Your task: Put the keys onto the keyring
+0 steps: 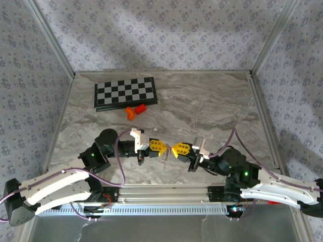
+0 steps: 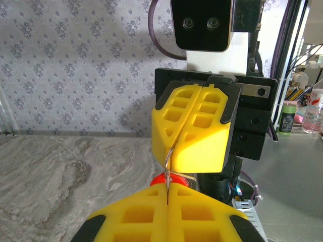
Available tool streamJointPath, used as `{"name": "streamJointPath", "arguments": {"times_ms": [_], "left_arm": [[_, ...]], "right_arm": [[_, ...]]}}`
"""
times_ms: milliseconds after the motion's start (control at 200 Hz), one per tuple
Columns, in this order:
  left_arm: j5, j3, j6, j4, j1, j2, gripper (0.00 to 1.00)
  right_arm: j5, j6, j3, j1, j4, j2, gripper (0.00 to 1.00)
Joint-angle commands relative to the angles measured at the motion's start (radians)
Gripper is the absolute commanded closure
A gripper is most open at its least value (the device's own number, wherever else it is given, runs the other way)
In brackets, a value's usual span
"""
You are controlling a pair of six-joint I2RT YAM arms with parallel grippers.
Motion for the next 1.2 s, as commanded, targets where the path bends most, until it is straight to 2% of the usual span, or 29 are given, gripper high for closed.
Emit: {"name": "streamJointPath", "arguments": {"times_ms": [0, 1194], "left_arm": [[0.019, 0.035, -0.003, 0.024, 0.004, -0.017, 1.00], [0.020, 0.037, -0.003, 0.018, 0.004, -0.019, 1.00]], "right_arm": [[-0.015, -0.014, -0.004, -0.002, 0.032, -0.021, 1.00], [-0.004, -0.020, -0.008, 0.003, 0.067, 0.005, 1.00]]}}
